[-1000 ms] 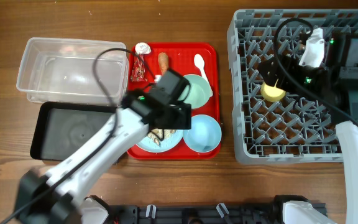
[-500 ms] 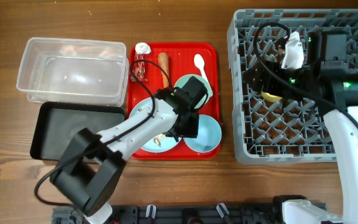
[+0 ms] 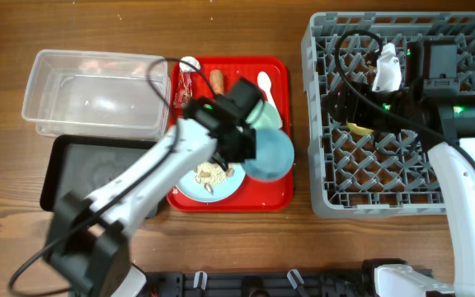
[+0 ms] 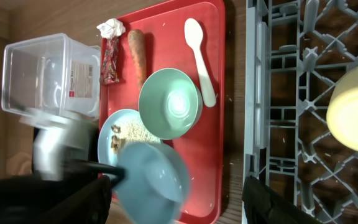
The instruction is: Sort waste into correct bins and load items into the dishwasher rack
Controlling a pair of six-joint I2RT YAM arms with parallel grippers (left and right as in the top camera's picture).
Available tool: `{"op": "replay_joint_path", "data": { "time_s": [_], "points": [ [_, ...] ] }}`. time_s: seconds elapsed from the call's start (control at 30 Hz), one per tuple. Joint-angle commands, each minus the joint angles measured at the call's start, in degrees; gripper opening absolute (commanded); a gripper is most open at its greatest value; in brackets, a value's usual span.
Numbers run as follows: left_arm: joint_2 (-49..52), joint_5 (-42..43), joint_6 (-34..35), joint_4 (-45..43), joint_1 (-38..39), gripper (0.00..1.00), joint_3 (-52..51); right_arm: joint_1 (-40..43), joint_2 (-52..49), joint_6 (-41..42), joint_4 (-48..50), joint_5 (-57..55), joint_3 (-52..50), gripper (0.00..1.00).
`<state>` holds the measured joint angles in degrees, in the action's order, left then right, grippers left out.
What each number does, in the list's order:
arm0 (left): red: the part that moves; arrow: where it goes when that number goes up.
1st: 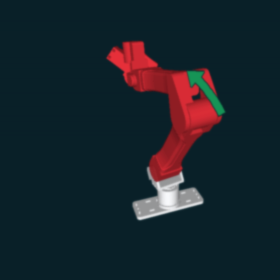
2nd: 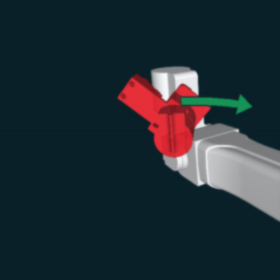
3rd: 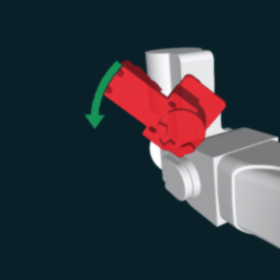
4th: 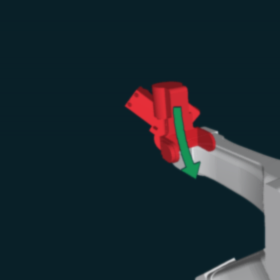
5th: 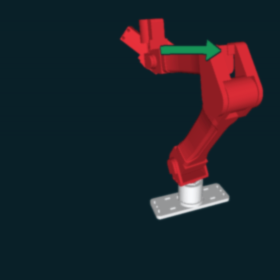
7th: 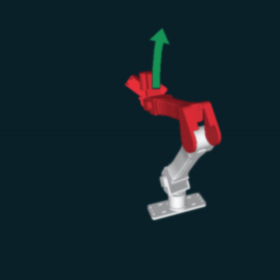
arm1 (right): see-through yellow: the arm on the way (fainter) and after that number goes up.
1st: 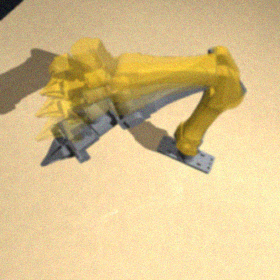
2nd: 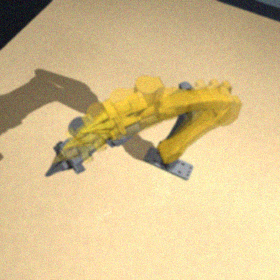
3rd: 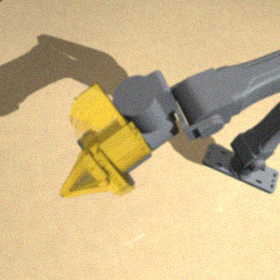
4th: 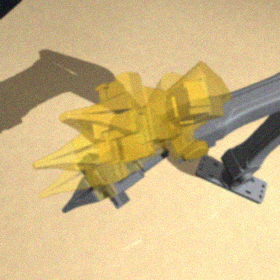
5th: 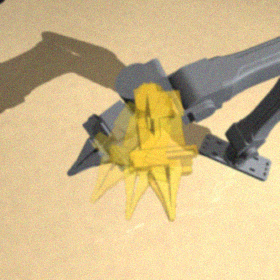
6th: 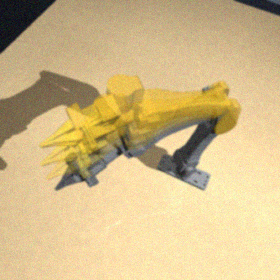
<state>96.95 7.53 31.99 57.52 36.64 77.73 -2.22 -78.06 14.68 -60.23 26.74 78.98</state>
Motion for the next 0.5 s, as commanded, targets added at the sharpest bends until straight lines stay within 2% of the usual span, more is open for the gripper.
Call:
{"op": "replay_joint_path", "data": {
  "time_s": [0.0,0.07,0.13,0.27,0.37,0.47],
  "points": [
    [-8.02,0.79,-0.26,-0.48,-4.31,0.04,3.08,-0.24,-0.22,-1.07,-0.04,-0.48,0.76,0.69],
    [-9.84,0.79,-0.26,-0.46,-5.33,0.04,3.06,-0.28,-0.22,-1.68,-0.07,1.88,0.76,0.66],
    [-10.01,0.79,-0.24,-0.59,-5.31,0.04,3.06,-1.29,-0.22,-5.95,-0.09,7.13,0.76,0.65],
    [-9.94,1.07,-0.24,-2.08,-4.59,0.04,3.06,-7.15,-0.72,-6.23,0.22,7.41,0.7,0.65],
    [-9.94,1.01,-0.24,-2.89,-3.52,0.04,3.08,-11.3,-1.38,-0.39,0.81,-0.26,0.61,0.63],
    [-9.94,0.98,-0.24,-2.99,-2.6,0.04,3.06,-18.75,-4.28,3.39,1.11,-8.55,0.5,0.5]
  ]
}}
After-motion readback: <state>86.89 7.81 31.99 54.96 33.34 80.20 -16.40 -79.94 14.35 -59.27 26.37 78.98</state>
